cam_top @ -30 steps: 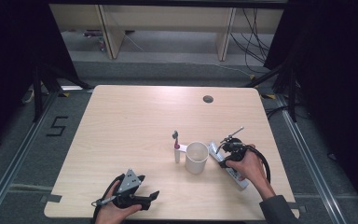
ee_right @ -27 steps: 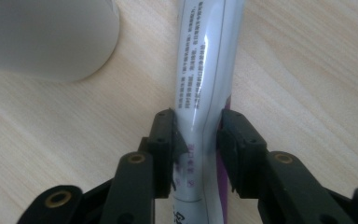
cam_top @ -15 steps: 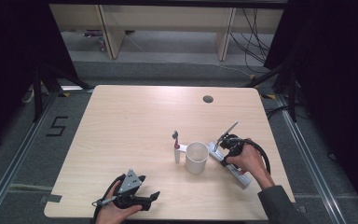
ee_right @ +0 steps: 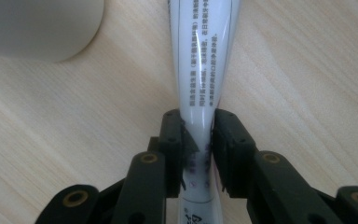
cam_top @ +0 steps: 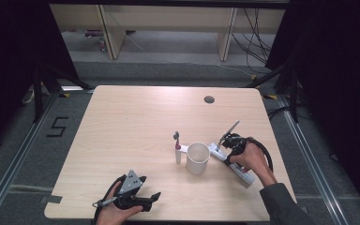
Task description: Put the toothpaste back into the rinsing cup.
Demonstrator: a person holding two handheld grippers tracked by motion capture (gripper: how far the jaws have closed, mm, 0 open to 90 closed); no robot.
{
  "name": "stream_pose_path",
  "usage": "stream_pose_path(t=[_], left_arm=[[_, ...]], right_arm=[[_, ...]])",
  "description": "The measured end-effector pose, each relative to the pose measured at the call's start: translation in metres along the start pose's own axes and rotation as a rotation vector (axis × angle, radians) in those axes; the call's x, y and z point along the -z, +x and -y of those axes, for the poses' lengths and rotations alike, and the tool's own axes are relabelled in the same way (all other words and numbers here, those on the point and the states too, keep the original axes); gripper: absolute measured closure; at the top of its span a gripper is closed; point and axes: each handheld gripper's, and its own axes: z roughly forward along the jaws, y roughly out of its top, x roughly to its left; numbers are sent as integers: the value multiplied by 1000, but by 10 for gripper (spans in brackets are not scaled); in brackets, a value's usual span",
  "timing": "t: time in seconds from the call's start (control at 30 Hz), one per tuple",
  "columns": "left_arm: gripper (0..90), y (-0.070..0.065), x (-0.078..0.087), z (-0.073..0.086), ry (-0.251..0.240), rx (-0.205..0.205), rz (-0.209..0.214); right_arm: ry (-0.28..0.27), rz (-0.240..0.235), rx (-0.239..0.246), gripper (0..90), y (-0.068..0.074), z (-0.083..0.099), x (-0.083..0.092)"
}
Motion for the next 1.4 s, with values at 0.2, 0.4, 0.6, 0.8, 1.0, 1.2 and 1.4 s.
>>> stream_pose_path(t=[0.2,0.4,0.6,0.8,1.0,1.2,1.4], left_arm=[[220,0,-1,0,-11,1,3],[220,0,-1,0,-3,4,6],[220,1,0,0,9,-14,7],[221,-1,-1,0,1,-8,7],[221,0,0,0,15,-20,4],[221,-1,-1,0,5,-9,8],[221,0,-1,0,3,-10,10]], right_arm=[[36,14,12,757,-2,-2,-4],[66,15,14,755,-2,-3,-8],[107,5,-2,757,0,-7,-10],[120,4,7,759,0,-10,-10],[135,13,17,761,2,-11,-10],[151,15,40,762,2,-13,-11],[156,15,36,765,3,-13,-10]])
